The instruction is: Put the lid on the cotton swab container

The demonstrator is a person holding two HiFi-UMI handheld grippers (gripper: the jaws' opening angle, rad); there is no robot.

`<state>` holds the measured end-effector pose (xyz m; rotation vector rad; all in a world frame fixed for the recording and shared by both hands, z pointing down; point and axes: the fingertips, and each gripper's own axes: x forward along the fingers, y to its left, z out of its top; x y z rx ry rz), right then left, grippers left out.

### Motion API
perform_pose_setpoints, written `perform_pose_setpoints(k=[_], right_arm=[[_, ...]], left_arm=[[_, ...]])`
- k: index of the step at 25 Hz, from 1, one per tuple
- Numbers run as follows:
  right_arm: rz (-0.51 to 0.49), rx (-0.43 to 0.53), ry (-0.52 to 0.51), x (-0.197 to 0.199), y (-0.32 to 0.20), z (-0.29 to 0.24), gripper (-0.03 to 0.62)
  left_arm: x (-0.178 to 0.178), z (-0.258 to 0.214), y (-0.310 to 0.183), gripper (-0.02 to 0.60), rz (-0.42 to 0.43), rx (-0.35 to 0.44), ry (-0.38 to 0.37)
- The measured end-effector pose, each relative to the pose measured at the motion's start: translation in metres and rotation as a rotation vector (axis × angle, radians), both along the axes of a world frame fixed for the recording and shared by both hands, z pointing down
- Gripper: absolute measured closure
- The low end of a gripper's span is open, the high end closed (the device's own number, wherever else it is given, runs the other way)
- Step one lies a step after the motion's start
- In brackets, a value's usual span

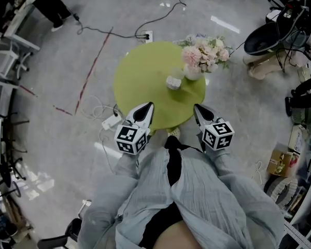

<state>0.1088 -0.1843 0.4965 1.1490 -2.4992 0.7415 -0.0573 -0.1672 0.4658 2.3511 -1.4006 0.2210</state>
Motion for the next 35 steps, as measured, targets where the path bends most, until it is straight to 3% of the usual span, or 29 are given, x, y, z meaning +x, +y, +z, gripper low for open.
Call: perform_pose_setpoints(k=[7, 18, 27, 35], right_arm=[[-0.026, -0.016, -0.002, -0.007, -0.021, 0.013, 0.592], [-0.003, -0.053, -0.034, -0.033, -0.027, 0.026, 0.592], [0.125, -0.078, -0.014, -0.053, -0.033, 0.028, 0.592], [0.3, -0.114, 0.01, -0.066, -0.026, 0.032, 0.592]], left_arm=[[0.001, 0.007, -0.025, 0.563, 0.005, -0.001, -0.012], [0.003, 0.014, -0.046, 0.563, 0.148, -0.029, -0.079], [-0.01, 0.009, -0.097, 0.565, 0.289, -0.023, -0.07], [-0.002, 0.019, -0.14, 0.565, 0.496, -0.042, -0.077]])
